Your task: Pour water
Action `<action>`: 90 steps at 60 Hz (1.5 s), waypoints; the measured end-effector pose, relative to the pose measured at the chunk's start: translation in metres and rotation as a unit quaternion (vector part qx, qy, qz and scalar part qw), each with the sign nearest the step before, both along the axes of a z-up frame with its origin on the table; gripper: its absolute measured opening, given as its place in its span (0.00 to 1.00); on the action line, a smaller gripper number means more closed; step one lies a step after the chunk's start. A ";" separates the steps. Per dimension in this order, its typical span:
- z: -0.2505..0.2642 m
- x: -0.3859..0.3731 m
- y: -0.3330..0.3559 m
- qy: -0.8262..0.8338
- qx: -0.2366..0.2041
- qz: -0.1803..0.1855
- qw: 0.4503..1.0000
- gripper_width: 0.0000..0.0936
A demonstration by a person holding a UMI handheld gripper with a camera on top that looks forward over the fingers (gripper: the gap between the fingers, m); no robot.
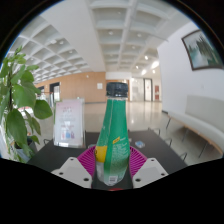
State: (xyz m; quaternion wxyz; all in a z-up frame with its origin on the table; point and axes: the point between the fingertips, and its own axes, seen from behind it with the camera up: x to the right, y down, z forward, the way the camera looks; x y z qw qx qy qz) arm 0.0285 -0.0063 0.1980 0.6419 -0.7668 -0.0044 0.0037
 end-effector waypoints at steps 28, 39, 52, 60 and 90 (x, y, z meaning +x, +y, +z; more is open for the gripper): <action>-0.132 0.011 -0.012 -0.035 -0.038 -0.003 0.999 0.55; -0.138 0.007 -0.039 -0.045 -0.100 0.017 0.994 0.91; -0.106 0.013 -0.127 -0.065 -0.121 -0.017 0.990 0.91; -0.086 0.013 -0.195 -0.051 -0.132 -0.042 0.989 0.92; -0.034 0.015 -0.347 -0.074 -0.106 -0.066 0.989 0.91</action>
